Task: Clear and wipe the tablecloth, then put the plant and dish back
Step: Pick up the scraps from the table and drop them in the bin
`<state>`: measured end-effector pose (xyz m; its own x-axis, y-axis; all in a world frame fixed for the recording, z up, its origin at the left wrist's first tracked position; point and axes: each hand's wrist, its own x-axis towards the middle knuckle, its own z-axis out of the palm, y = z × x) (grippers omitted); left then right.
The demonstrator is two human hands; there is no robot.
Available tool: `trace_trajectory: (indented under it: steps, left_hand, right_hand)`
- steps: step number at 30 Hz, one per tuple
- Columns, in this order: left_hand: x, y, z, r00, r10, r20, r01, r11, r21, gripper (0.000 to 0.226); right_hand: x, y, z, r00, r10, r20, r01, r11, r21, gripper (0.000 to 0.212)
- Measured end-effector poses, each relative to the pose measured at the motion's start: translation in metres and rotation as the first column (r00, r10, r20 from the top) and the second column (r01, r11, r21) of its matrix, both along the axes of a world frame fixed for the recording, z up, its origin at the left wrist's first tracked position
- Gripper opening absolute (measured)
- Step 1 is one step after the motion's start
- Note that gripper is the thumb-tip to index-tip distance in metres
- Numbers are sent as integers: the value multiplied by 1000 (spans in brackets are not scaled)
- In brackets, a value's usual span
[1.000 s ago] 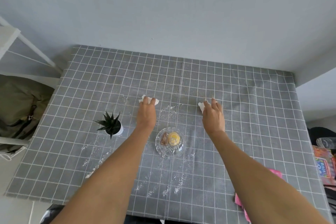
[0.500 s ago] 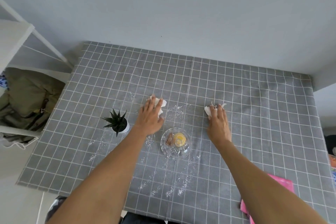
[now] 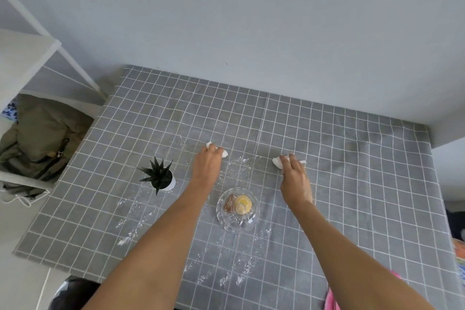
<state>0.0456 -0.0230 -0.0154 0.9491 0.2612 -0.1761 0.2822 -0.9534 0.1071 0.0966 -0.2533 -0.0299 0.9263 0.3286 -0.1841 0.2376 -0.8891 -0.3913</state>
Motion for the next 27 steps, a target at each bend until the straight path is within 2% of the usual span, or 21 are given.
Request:
trace_trajectory:
  steps: [4, 9, 13, 21, 27]
  left_hand:
    - [-3, -6, 4, 997, 67, 22, -66, 997, -35, 41]
    - [-16, -10, 25, 985, 132, 107, -122, 988, -93, 55]
    - [-22, 1, 46, 969, 174, 178, -155, 981, -116, 56]
    - [-41, 57, 111, 896, 299, 328, -281, 954, -101, 47]
    - [-112, 108, 138, 827, 417, 376, -419, 904, -82, 45]
  right_hand:
    - [5, 13, 9, 999, 30, 21, -30, 999, 29, 64]
    - [9, 35, 15, 994, 104, 38, -106, 991, 77, 62]
    - [11, 63, 31, 984, 168, 67, -174, 980, 96, 64]
    - [12, 134, 87, 942, 295, 162, -310, 948, 75, 68]
    - [-36, 205, 124, 881, 395, 262, -433, 896, 103, 65]
